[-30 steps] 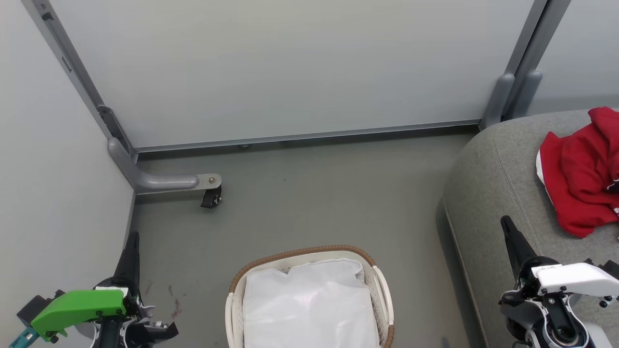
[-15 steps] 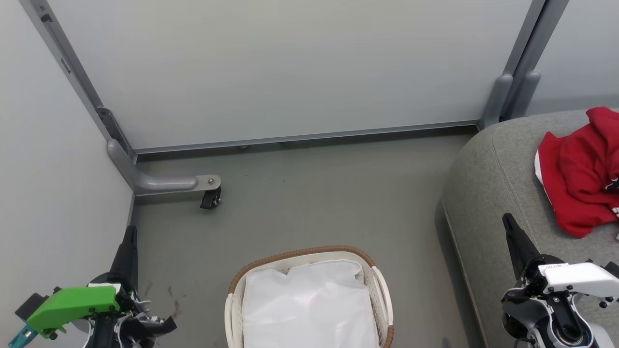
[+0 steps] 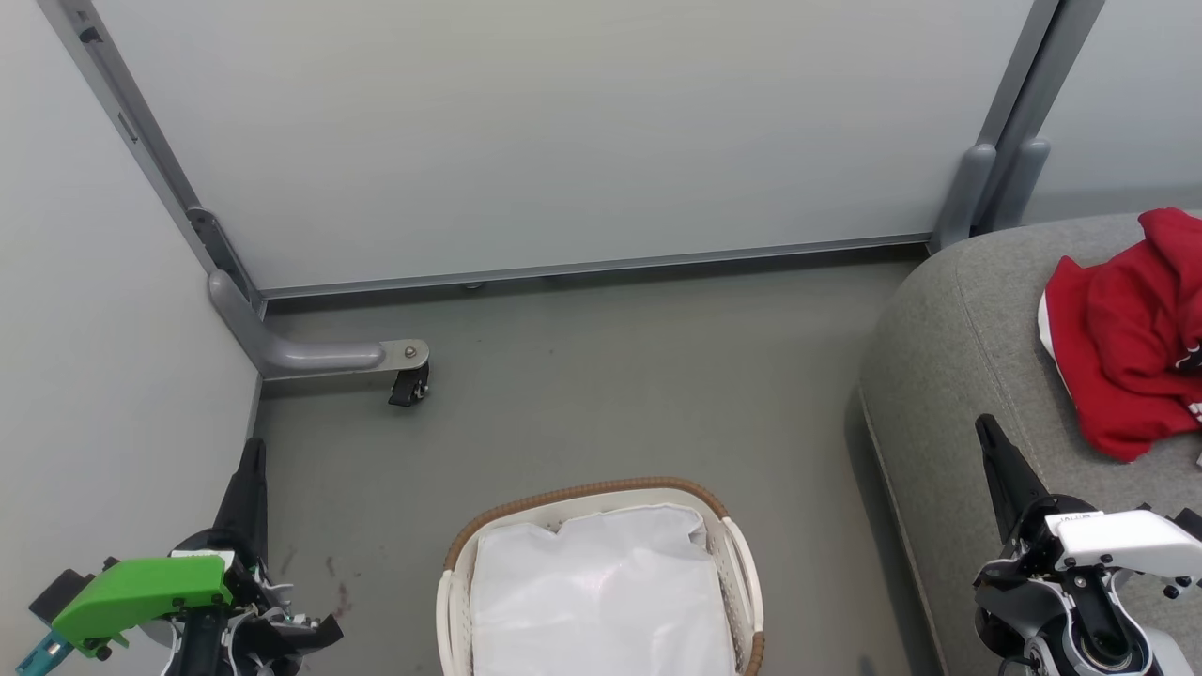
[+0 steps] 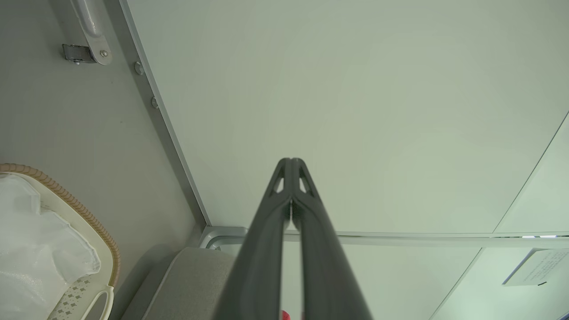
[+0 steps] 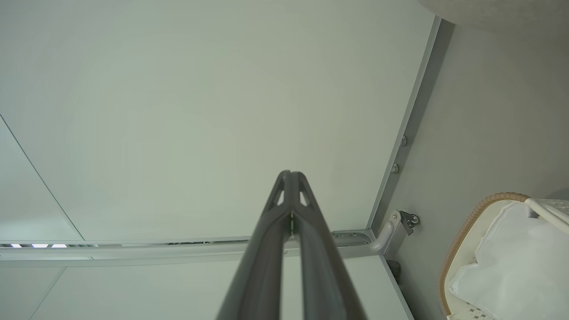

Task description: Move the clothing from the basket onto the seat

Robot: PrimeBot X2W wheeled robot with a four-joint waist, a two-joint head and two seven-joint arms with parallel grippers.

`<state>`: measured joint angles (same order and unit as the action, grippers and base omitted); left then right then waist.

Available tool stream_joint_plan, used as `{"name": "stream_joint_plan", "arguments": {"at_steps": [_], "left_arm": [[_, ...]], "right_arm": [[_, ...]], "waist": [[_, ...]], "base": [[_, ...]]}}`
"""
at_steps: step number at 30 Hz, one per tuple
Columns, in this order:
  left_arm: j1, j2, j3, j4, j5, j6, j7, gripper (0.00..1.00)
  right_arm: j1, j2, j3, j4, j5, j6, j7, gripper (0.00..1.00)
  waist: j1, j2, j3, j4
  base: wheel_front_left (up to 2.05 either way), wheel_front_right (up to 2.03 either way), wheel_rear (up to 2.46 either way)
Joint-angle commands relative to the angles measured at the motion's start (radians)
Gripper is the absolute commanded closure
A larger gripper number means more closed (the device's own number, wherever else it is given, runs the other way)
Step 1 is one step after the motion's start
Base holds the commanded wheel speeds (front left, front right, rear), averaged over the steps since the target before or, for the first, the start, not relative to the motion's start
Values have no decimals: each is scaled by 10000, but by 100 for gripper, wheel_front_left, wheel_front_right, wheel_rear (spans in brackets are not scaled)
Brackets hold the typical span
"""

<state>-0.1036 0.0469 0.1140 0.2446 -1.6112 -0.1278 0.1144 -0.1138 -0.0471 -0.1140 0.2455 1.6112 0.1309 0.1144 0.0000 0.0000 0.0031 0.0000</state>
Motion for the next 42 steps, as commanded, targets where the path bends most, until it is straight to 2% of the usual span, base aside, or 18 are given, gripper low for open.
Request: {"name": "stream_joint_plan", "arguments": {"at_steps": [1,42], "left_arm": [[-98,62,22,-12,-31,-54,33,100],[-97,62,19,-14,-33,-54,30,100]], "right_arm": [[104,-59,-22,-33,32,-3,33,100],[104,-59,-19,-31,34,-3,32,100]], "waist": [[0,0,0,0],[0,0,0,0]], "base": [[0,0,0],[0,0,0]]}}
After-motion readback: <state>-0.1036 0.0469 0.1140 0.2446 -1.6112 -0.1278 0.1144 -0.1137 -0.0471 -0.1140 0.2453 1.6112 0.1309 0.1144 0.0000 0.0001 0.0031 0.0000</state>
